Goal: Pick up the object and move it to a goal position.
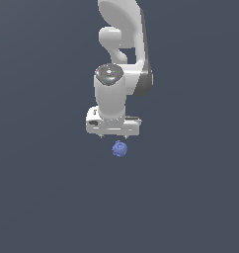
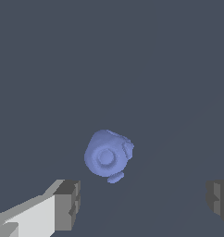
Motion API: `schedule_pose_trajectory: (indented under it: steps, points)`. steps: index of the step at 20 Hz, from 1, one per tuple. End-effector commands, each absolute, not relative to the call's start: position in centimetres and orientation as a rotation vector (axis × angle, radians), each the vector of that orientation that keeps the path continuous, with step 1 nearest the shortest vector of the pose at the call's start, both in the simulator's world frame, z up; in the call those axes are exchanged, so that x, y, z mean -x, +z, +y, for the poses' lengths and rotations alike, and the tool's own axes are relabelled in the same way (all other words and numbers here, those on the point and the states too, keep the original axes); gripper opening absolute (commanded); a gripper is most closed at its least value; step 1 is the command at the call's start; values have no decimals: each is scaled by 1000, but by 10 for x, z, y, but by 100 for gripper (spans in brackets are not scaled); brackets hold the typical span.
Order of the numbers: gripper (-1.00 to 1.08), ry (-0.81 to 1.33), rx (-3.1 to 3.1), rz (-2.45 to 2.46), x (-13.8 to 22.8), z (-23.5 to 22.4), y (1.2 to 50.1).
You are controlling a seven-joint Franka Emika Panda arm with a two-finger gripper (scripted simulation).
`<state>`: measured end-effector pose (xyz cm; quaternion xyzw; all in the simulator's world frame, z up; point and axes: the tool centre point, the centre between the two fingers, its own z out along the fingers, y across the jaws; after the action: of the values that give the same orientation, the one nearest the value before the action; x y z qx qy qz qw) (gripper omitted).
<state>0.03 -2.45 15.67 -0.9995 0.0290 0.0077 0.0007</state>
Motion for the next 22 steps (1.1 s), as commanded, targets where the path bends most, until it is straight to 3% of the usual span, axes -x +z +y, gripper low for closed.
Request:
schedule_pose_trajectory:
  steps: [1, 22]
  points:
    - [100, 24, 3139, 91, 0, -25, 157]
    - [100, -1, 3115, 141, -5, -15, 155]
